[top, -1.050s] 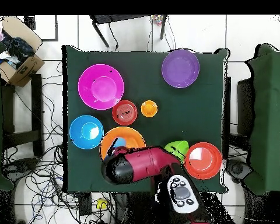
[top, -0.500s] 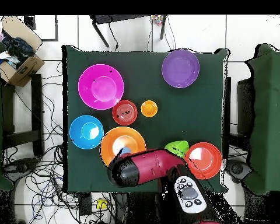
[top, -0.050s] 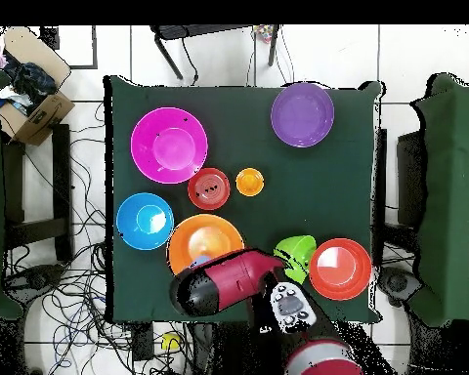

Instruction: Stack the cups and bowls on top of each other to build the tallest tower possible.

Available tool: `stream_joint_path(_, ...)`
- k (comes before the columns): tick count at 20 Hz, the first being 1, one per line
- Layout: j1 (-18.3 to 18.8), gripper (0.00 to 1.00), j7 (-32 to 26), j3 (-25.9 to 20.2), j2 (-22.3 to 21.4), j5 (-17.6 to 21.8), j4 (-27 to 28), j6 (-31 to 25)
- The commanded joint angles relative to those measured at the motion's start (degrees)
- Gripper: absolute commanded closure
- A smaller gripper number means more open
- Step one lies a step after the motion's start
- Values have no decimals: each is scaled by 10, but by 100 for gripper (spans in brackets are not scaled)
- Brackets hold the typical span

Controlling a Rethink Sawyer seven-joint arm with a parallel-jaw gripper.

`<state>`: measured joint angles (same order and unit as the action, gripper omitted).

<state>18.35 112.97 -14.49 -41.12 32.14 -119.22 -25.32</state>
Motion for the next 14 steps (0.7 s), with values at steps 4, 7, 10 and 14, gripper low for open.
stream_joint_path(4, -46, 100, 34, 24, 80, 62, 90, 54)
stream_joint_path(7, -52, 100, 39, 32, 66, 66, 88, 62)
stream_joint_path(10, -49, 100, 27, 29, 43, 63, 91, 51)
stream_joint_path(14, -31, 100, -8, 2, 14, 43, 76, 18)
